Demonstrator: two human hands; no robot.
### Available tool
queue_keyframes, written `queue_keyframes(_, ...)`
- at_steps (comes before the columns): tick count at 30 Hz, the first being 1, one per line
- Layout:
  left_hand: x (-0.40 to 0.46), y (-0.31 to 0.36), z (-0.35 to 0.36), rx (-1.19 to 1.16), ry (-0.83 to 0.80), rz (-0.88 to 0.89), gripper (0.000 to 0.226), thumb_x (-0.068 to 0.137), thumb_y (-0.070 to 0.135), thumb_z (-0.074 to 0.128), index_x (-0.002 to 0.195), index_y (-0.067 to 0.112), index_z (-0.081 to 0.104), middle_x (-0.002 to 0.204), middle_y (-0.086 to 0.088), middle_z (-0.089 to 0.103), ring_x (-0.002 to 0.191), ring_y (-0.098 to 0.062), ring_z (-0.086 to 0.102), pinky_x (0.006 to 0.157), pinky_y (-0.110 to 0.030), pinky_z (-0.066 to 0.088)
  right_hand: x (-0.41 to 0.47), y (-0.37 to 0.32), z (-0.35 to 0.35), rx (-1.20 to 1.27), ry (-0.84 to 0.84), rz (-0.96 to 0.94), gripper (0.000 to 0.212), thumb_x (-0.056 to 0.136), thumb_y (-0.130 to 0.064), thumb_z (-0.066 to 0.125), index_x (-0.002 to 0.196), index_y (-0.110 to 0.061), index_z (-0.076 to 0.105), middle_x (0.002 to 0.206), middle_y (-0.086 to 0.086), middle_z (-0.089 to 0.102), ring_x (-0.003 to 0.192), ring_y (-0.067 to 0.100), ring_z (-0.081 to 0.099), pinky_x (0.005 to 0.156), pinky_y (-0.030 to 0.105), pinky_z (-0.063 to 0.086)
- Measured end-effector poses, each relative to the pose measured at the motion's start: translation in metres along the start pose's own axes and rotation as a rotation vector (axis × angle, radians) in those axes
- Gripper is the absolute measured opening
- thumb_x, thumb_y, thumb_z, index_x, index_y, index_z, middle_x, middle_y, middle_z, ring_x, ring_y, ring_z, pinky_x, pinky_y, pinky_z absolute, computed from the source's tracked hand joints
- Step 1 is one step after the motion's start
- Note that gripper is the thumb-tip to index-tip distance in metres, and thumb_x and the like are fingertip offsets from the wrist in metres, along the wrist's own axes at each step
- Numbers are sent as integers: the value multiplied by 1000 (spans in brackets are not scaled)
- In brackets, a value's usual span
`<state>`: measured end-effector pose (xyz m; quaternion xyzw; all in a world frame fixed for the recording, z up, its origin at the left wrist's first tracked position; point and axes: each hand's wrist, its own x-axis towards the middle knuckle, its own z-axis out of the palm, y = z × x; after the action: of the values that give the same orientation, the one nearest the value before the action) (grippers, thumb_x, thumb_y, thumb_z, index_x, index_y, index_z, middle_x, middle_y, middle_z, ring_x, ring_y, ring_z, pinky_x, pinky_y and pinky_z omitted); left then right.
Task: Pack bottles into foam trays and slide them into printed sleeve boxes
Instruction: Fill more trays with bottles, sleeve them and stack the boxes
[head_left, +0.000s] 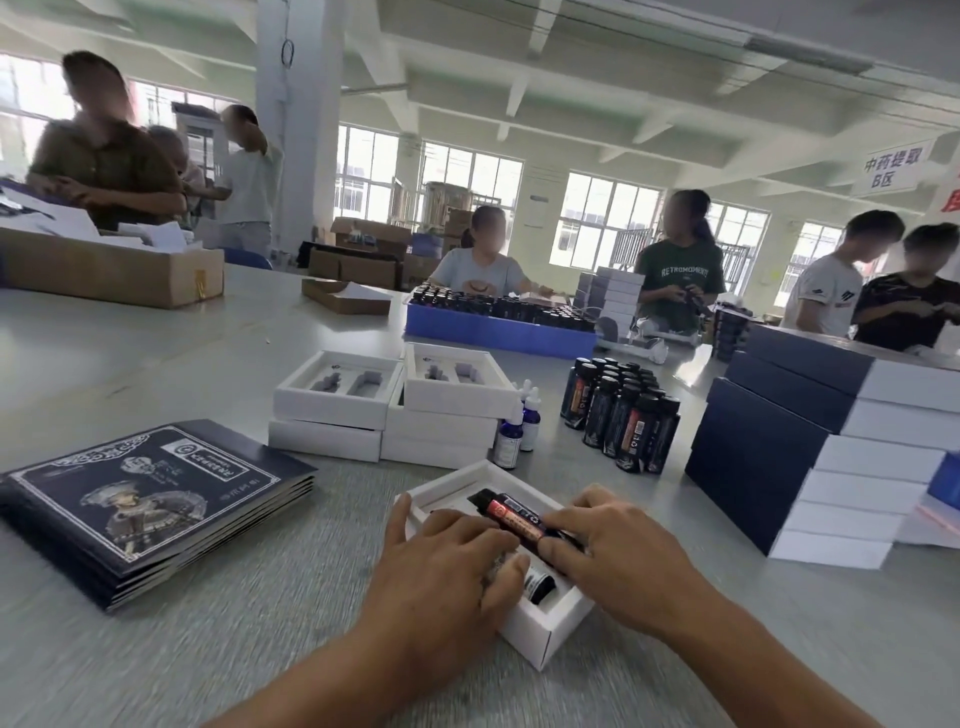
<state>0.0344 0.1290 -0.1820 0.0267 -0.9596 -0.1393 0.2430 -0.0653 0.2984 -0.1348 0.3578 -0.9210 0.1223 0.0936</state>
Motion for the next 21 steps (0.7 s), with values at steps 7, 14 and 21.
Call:
queue_keyframes(7,-3,2,1,6,-46,-29,65,84,67,1,128,48,46,132,31,47,129,9,28,115,-46,-14,1,-6,-4,19,-117,71,37,95,-55,48,127,-41,61,135,-12,49,111,9,51,96,40,48)
queue_keyframes(14,3,8,-4,23,-135,-66,70,80,71,-3,131,51,41,137,31,44,131,8,29,115,-48,-13,-3,-6,-6,151,-159,140,36,96,-49,47,128,-40,60,120,-9,56,100,10,56,92,39,52)
queue_keyframes(21,-9,32,-25,185,-166,-18,88,78,79,-11,135,38,43,138,13,50,131,-16,37,107,-53,7,-29,-9,3,53,195,377,56,92,-65,45,139,-34,49,130,-3,52,107,12,55,78,26,44)
